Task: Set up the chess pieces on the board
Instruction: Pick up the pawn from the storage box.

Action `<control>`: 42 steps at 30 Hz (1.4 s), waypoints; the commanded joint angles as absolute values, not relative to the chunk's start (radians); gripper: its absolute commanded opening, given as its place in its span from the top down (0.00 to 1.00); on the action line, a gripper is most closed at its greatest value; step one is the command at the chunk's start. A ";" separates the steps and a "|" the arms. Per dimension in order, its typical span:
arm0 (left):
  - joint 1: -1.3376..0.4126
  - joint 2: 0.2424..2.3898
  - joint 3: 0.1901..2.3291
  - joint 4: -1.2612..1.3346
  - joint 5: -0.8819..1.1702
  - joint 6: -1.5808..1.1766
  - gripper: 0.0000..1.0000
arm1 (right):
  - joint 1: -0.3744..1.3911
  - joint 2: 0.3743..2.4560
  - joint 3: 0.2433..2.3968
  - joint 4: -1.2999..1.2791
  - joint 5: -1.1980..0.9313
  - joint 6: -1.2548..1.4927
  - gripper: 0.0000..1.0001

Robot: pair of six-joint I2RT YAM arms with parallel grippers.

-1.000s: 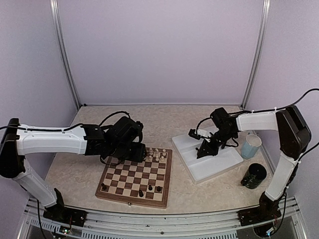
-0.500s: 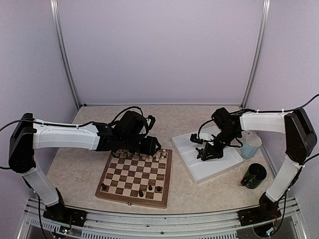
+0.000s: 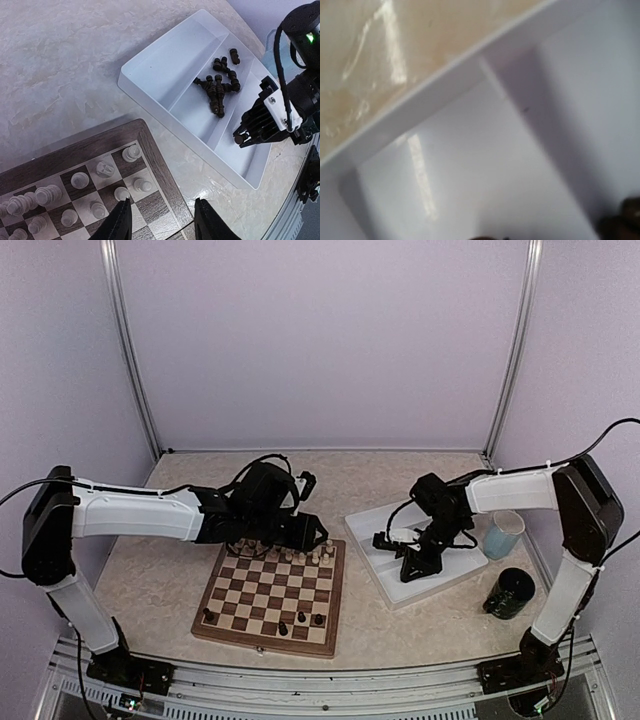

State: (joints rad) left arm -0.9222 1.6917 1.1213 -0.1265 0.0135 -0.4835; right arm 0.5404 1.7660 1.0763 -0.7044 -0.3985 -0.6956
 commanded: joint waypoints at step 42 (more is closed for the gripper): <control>-0.880 1.722 1.098 -0.009 0.107 -0.472 0.57 | 0.546 1.721 0.997 -0.742 -0.229 -0.755 0.94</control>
